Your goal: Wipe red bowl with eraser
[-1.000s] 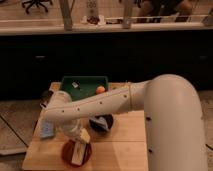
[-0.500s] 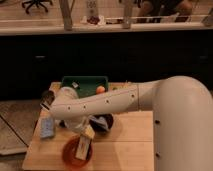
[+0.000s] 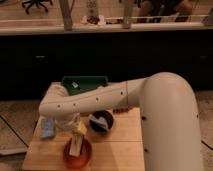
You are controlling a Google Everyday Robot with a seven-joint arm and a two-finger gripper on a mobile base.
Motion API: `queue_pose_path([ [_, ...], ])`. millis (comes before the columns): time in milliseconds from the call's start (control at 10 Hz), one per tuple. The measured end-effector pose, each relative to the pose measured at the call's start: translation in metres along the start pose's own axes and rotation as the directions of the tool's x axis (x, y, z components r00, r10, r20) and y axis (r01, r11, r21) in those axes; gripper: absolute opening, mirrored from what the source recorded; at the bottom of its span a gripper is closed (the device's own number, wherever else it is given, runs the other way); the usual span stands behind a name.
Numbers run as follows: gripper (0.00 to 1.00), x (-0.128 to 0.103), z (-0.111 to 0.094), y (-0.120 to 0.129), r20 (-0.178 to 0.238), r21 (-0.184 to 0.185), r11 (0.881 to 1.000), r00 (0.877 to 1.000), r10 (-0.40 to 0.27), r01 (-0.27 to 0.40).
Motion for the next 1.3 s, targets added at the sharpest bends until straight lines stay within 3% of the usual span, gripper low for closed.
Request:
queue_pose_path([
  [500, 0.01, -0.0110, 0.0050, -0.0043, 0.014, -0.007, 0.996, 0.996, -0.085, 0.085],
  [1300, 0.01, -0.0114, 0.0049, -0.0048, 0.015, -0.006, 0.996, 0.996, -0.086, 0.086],
])
